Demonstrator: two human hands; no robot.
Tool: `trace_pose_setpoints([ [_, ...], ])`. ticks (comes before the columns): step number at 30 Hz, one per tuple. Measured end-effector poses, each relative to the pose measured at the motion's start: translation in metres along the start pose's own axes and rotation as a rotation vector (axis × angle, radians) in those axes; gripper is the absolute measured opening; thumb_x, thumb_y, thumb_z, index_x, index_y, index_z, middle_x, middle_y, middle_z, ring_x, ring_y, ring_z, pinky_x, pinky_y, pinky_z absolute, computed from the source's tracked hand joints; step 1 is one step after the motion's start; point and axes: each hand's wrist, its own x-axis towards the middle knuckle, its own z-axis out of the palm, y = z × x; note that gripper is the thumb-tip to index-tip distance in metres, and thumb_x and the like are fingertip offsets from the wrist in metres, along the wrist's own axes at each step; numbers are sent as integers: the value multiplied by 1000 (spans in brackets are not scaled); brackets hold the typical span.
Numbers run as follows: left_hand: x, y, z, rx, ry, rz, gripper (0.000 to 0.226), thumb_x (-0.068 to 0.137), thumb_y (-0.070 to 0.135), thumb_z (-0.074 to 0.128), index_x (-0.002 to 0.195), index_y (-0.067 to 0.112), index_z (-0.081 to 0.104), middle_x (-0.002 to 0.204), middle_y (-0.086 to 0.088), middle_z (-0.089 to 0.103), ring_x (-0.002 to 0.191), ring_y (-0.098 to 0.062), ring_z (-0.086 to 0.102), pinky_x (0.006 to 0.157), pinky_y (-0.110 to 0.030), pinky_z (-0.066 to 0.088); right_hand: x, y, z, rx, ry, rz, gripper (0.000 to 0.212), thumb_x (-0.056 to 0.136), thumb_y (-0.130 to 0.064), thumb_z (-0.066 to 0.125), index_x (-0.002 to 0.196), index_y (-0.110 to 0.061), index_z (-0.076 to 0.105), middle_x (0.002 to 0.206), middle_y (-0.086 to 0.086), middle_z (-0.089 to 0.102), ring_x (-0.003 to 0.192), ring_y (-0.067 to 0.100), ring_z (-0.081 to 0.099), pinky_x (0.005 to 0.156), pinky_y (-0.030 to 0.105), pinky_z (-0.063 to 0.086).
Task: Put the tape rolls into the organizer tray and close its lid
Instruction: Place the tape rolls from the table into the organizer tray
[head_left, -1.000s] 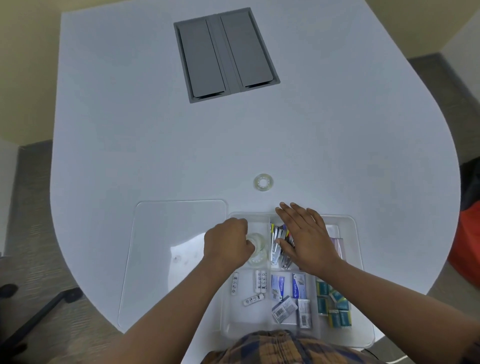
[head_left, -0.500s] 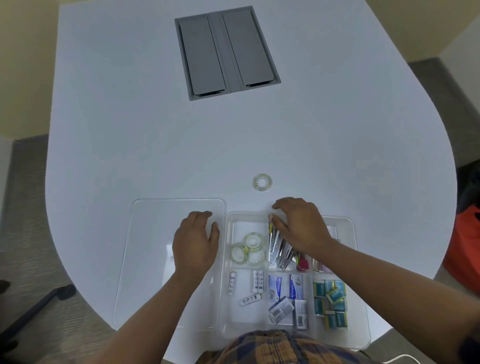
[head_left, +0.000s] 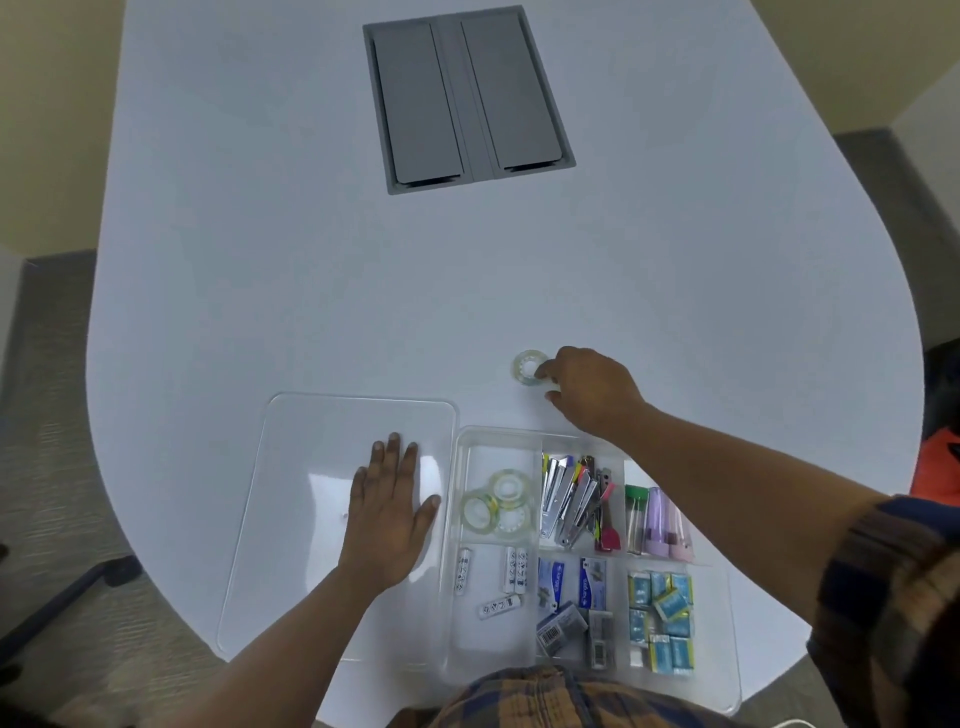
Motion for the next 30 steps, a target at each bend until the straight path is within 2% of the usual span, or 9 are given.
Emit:
trace_pose_setpoints([
  [7,2,-1,1,20,-31,-6,68,93,54,19,151,21,2,160,-3,-7,146,-18,-13,117,-40,-2,8,-4,3,46,13,3,38,89,-27,63,126,-28,54,110,1,59,103,24,57,78,36,50],
  [10,1,-1,1,18,-42,-10,68,93,54,17,151,22,1,159,-2,-9,145,-18,-14,117,-40,-3,10,-3,2,66,29,33,19,86,-26,65,104,-21,59,101,2,59,95,26,59,70,32,46],
  [12,1,-1,1,14,-46,-10,69,93,55,17,151,23,0,159,-1,-10,145,-17,-16,117,-40,-4,10,-3,2,45,36,23,18,85,-26,66,98,-17,57,99,3,58,91,27,59,66,31,44],
  [16,2,-1,1,22,-64,-12,69,92,56,15,151,23,-2,159,-1,-11,145,-17,-17,117,-39,-5,7,-1,4,50,31,26,28,87,-26,65,113,-21,57,105,4,58,95,28,59,74,35,50],
  [19,3,-2,1,26,-91,-17,72,90,61,9,150,23,-6,158,-1,-15,144,-16,-21,116,-39,-7,5,2,6,19,26,36,22,90,-29,61,111,-20,62,102,4,58,96,28,60,71,33,46],
  [24,4,-3,0,36,-119,-16,77,85,67,-4,149,24,-11,157,-2,-21,142,-15,-26,116,-40,-9,-17,-6,-5,223,178,40,21,87,-27,65,105,-17,66,92,4,60,84,26,60,66,31,46],
  [27,4,-3,0,33,-122,-21,75,87,65,-1,149,24,-12,157,-1,-21,141,-15,-27,116,-40,-9,-54,-23,-7,347,239,-18,20,83,-24,68,103,-19,68,84,-3,55,75,19,55,63,29,44],
  [30,4,-2,0,35,-131,-19,73,89,61,7,149,24,-12,157,-2,-21,141,-15,-28,114,-40,-11,-91,-38,3,391,228,-86,20,81,-22,70,102,-21,69,79,-7,53,70,13,52,61,27,44],
])
